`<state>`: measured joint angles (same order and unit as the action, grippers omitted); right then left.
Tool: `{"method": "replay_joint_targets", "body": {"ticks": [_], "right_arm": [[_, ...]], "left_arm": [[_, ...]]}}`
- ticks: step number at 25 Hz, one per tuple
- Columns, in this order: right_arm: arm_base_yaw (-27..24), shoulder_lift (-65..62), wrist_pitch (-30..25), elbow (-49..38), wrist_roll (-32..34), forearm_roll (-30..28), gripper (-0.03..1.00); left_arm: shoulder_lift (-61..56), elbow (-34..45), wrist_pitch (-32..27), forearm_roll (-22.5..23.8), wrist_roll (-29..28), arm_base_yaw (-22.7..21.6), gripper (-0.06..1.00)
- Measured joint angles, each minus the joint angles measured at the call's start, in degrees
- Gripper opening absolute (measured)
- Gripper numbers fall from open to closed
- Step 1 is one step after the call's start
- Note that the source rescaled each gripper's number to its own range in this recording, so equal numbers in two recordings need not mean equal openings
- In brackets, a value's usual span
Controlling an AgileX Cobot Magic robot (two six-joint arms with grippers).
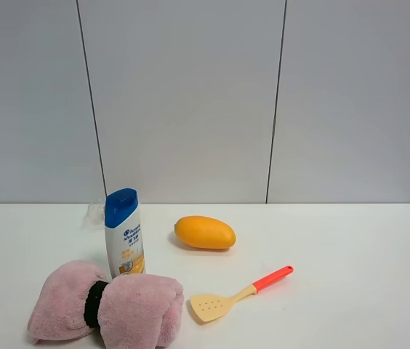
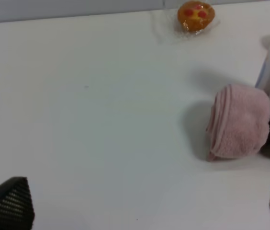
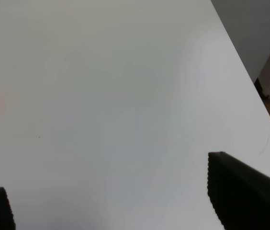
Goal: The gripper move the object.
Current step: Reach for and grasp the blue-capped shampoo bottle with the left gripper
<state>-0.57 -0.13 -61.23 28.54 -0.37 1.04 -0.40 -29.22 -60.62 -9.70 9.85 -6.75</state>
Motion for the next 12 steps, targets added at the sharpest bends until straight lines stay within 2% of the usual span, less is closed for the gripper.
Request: {"method": "replay_joint_targets", "body": {"ticks": [3,6,9,12], "right_arm": [[0.00,0.00,0.00,0.00,0.00,0.00,1.00],[0.00,0.00,0.00,0.00,0.00,0.00,1.00],[0.00,0.00,0.00,0.00,0.00,0.00,1.00],[0.00,0.00,0.00,0.00,0.00,0.00,1.00]], "left_arm": [[0.46,-1.49,1.78,-0.70,0.00,0.00,1.00],[5.59,-7.25,8.42,-2.19,0.36,0.00,1.00],[15.36,-13.53,11.05,-6.14,1.99,0.00,1.00],[27.83,-18.81,11.52,-11.31,7.27,0.00,1.00]]}}
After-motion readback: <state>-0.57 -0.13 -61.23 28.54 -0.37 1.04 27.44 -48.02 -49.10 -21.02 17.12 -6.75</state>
